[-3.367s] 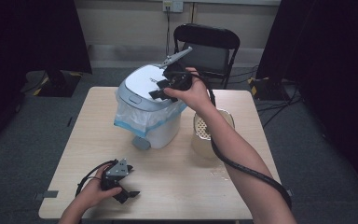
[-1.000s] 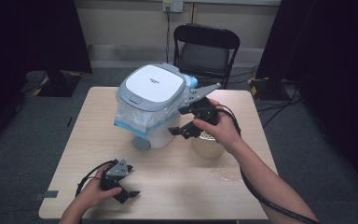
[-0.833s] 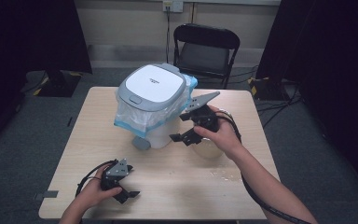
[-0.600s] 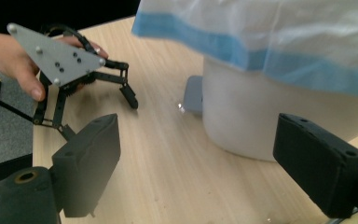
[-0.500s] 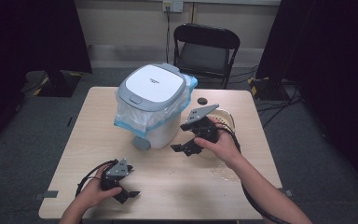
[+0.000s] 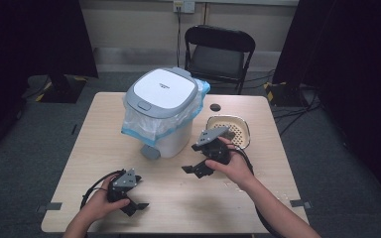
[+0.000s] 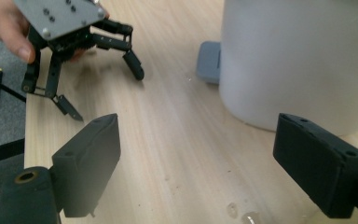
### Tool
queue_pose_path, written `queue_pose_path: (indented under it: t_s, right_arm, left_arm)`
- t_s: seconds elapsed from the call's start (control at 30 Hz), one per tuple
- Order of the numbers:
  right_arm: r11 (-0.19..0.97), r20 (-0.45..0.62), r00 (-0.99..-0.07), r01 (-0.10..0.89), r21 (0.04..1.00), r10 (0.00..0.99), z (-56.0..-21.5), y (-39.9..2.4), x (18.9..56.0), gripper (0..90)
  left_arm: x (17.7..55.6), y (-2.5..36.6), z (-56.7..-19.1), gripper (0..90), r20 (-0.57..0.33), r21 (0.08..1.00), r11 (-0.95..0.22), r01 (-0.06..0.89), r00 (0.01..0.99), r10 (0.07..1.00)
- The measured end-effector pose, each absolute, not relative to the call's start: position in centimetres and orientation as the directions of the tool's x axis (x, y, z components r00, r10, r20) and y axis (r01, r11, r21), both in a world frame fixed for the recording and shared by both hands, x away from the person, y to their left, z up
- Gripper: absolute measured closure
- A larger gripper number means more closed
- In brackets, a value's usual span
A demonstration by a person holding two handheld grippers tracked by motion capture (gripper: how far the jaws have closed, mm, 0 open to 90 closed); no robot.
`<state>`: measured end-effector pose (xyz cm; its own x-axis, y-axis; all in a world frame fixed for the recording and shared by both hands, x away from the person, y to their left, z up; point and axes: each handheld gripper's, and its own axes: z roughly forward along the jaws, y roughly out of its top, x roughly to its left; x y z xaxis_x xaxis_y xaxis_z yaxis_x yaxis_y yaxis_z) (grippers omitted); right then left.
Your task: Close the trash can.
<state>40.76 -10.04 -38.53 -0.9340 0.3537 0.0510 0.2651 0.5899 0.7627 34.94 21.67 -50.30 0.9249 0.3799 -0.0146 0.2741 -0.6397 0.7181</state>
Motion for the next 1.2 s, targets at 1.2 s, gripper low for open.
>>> queue_pose_path:
  t_s: [1.2]
  right_arm:
    - [0.695, 0.024, -0.959, 0.223, 0.684, 0.284, -48.0, -7.2, 38.1, 14.5]
  left_arm:
    - [34.9, 21.7, -50.3, 0.0, -0.015, 0.719, -0.639, 0.274, 0.925, 0.380]
